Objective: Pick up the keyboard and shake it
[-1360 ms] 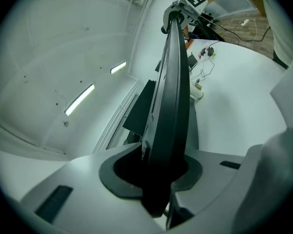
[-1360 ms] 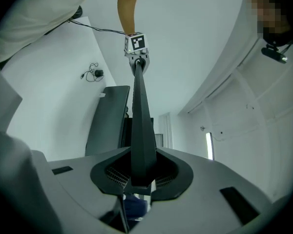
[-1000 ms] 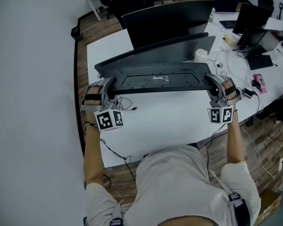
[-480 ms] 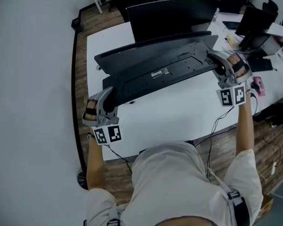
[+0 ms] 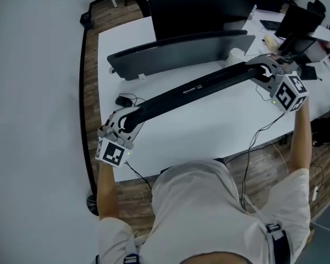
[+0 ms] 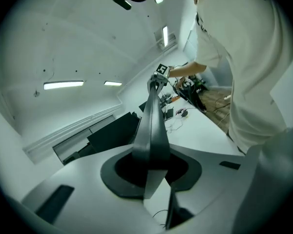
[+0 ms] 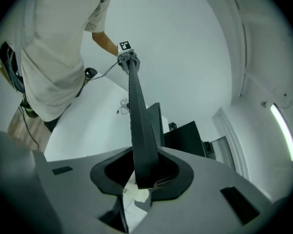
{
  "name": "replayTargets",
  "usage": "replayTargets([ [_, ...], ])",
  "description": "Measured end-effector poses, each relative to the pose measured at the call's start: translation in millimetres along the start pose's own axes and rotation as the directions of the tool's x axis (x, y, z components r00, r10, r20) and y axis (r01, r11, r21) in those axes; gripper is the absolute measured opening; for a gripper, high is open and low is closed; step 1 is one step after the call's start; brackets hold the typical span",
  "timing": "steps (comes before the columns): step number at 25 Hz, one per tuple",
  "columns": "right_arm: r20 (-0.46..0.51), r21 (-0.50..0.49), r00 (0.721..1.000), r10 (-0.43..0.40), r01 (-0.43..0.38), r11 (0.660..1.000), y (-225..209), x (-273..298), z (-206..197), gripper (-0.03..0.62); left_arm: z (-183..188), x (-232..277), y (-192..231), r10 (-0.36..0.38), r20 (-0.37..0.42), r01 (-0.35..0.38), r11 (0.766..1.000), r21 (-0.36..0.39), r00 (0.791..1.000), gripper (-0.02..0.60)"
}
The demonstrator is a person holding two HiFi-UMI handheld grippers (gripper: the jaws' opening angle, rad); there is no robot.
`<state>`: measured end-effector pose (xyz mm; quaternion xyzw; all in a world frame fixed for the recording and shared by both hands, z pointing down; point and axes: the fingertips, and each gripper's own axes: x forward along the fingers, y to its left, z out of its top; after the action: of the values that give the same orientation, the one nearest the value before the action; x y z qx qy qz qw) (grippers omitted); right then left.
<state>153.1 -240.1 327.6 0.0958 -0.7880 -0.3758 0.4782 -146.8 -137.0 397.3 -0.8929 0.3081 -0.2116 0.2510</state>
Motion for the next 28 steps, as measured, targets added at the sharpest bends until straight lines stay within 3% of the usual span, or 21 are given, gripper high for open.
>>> replayTargets([
  [2,0.036,0.063,0.997,0.064,-0.066,0.996,12,-1,-3,0.118,15,-2,-3,-0.059,0.085,0.063,0.997,-0.048,0.995,0.094],
  [6,0.161,0.176,0.973,0.167,-0.195,0.965,38,-4,-9,0.118,40,-6,-5,-0.164,0.232,0.187,0.979,-0.083,0.959,0.092],
  [7,0.197,0.198,0.964,0.18,-0.219,0.956,42,-6,-10,0.118,40,-7,-5,-0.175,0.237,0.211,0.968,-0.136,0.956,0.092],
  [9,0.28,0.24,0.94,0.196,-0.266,0.934,48,-10,-9,0.118,37,-12,-3,-0.184,0.246,0.252,0.925,-0.283,0.952,0.092],
  [10,0.331,0.264,0.923,0.196,-0.29,0.92,50,-13,-6,0.118,40,-16,0,-0.19,0.274,0.275,0.907,-0.317,0.943,0.092],
  [12,0.455,0.316,0.873,0.175,-0.342,0.885,50,-21,4,0.118,52,-25,10,-0.185,0.376,0.32,0.885,-0.337,0.908,0.092],
  [15,0.631,0.39,0.77,0.097,-0.422,0.819,45,-38,14,0.114,57,-38,30,-0.118,0.531,0.351,0.863,-0.364,0.839,0.087],
  [18,0.748,0.414,0.664,0.011,-0.478,0.775,43,-47,18,0.112,50,-41,39,-0.04,0.583,0.37,0.807,-0.46,0.811,0.087],
  [21,0.824,0.438,0.564,-0.058,-0.568,0.697,49,-40,17,0.112,33,-39,40,0.007,0.599,0.419,0.709,-0.568,0.801,0.089],
  [24,0.863,0.485,0.473,-0.176,-0.682,0.548,56,-20,6,0.113,2,-27,32,0.029,0.565,0.454,0.562,-0.691,0.825,0.089],
  [26,0.853,0.521,0.451,-0.261,-0.746,0.414,66,3,-5,0.115,-22,-16,22,0.045,0.522,0.449,0.451,-0.771,0.851,0.089],
  [28,0.83,0.546,0.459,-0.318,-0.785,0.293,82,29,-16,0.118,-47,-7,8,0.053,0.474,0.43,0.342,-0.836,0.879,0.091],
])
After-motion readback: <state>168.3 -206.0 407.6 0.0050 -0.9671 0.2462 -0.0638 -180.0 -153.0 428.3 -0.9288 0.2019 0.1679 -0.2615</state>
